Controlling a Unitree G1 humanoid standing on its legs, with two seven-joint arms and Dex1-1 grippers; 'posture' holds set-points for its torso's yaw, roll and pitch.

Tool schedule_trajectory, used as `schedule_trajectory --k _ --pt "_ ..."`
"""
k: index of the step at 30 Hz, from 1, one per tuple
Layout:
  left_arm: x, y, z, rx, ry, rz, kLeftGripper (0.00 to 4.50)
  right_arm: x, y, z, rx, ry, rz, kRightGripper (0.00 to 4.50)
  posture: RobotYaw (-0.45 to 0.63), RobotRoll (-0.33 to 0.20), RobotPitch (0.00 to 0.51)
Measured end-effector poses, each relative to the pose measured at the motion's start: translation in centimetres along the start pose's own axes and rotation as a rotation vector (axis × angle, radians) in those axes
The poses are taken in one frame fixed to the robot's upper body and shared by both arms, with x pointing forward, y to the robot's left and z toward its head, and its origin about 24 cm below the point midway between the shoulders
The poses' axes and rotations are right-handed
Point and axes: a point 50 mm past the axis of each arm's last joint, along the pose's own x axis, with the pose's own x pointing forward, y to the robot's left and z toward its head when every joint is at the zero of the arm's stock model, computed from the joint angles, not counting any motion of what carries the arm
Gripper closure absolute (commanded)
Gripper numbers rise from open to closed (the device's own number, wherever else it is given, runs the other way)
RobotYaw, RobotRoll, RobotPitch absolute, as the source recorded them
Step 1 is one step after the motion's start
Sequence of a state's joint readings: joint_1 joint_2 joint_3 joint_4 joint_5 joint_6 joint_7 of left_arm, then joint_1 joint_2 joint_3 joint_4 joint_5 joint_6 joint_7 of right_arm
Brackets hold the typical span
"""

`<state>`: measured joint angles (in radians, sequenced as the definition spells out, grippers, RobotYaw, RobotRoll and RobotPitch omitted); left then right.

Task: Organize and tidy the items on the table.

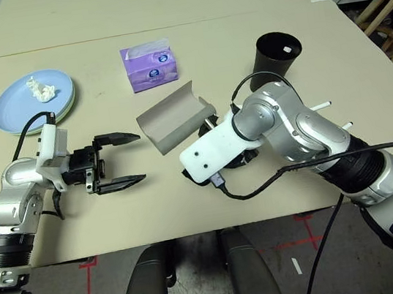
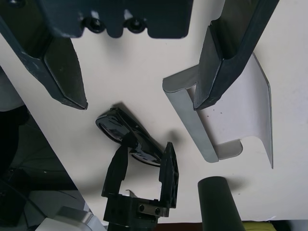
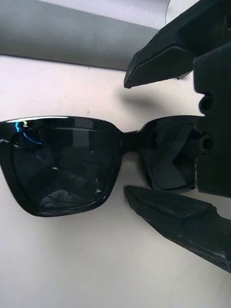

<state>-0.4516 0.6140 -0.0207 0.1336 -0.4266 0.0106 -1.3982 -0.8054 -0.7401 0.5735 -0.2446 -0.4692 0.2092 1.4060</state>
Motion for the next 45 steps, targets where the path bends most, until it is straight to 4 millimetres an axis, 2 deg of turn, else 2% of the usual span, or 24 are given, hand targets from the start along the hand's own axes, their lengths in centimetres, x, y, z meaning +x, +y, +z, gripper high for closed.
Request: schedule_trajectory --k 45 --pt "-0.09 -0.02 -0.13 0.006 0.029 -0.005 0.03 -0.64 -0.31 0.07 -0.037 -0.027 0.001 0.0 0.17 0.0 0.226"
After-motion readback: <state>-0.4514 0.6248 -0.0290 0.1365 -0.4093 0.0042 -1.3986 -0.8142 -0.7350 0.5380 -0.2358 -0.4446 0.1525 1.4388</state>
